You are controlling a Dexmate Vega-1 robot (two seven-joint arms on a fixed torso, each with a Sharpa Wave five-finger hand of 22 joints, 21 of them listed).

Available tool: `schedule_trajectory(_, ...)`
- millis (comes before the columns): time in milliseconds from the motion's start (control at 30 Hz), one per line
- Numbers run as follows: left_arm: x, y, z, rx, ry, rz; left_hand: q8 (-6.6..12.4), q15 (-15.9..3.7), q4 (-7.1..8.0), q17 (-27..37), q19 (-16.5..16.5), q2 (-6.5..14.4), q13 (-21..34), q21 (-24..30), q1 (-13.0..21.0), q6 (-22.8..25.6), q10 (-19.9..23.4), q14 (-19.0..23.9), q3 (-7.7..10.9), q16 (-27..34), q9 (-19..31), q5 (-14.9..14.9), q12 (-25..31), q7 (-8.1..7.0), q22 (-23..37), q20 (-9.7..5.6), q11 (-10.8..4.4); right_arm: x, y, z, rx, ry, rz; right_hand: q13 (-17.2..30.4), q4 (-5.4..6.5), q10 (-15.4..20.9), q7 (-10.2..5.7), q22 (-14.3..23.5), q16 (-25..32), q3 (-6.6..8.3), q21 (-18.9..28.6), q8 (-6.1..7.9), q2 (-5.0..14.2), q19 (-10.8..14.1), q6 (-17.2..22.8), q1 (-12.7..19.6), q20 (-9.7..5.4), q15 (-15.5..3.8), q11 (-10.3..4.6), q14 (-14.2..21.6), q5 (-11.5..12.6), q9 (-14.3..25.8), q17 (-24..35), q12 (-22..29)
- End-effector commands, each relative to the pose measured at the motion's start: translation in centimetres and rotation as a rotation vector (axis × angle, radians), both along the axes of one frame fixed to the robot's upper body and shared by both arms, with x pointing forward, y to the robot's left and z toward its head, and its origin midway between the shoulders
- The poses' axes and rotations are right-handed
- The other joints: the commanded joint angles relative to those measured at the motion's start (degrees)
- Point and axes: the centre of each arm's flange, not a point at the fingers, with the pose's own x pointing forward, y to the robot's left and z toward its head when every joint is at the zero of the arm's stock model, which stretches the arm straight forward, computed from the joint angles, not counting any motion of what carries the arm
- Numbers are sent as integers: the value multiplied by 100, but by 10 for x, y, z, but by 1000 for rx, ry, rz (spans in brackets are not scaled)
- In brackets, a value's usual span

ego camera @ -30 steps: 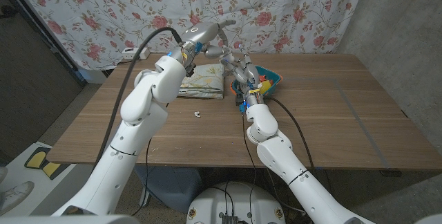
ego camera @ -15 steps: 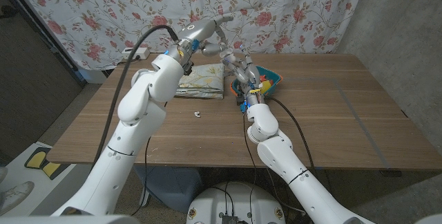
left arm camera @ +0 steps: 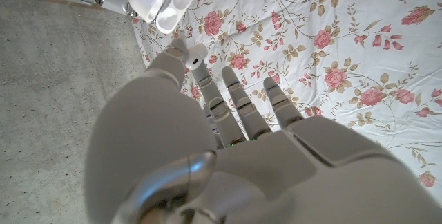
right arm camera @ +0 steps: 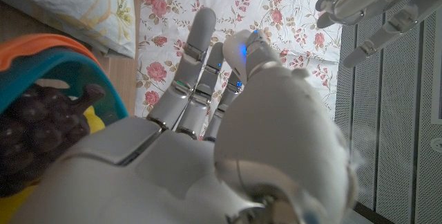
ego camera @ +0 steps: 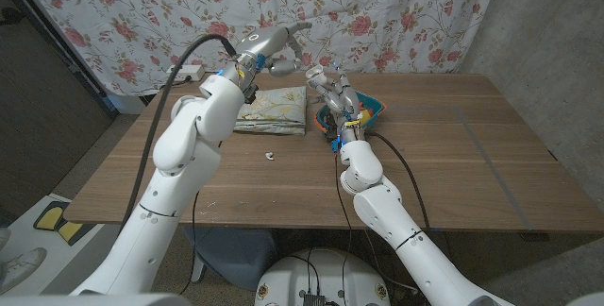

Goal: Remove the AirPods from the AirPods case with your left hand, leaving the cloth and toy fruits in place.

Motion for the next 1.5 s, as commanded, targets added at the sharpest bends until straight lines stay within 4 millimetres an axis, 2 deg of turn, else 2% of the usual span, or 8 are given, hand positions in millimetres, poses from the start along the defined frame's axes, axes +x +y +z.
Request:
schedule_trajectory(33,-3,13,-12,-32,19,30,-17,-179,3,22,45,32,1,29,89,-39,41,224,-16,36,15,-23,63,-8,33,12,-35,-1,-12,1,22,-2,-24,19,3,324,-12,10,-15,-12,25,6,44,-1084,15,-4,-693,-1071,-268,515,34,17,16,36)
schedule_trajectory(467,-8,24,-28,-76,22,57,-9,-177,14,33,40,32,1,25,107,-33,45,228,-25,25,15,-23,86,-10,34,11,-33,-5,-21,3,41,-15,-46,15,2,317,-23,10,-17,-12,44,5,43,-1094,13,-4,-694,-1071,-269,519,35,17,15,29)
schedule_trajectory(1133,6,36,-54,-138,83,99,-4,-173,30,47,35,36,-21,21,123,-39,23,225,-38,3,15,-22,96,2,35,20,-31,-11,-33,5,63,-6,-63,22,1,327,-15,9,-22,-11,78,6,42,-1114,21,-3,-694,-1071,-269,524,39,17,13,32)
schedule_trajectory(1400,11,35,-64,-182,107,74,106,-170,44,63,31,44,-29,18,133,260,11,219,-54,-22,20,-20,123,14,36,20,-32,-20,-45,6,66,-10,-91,21,2,326,-16,9,-24,-11,96,6,40,-1123,23,-5,-694,-1070,-268,529,40,17,13,28)
schedule_trajectory(1500,12,34,-75,-161,133,117,135,-165,49,69,30,46,-30,17,135,360,6,215,-61,-31,22,-20,134,-4,36,21,-34,-23,-47,6,71,-19,-95,21,1,328,-12,9,-25,-11,102,7,40,-1126,27,-4,-694,-1070,-269,530,40,17,13,28)
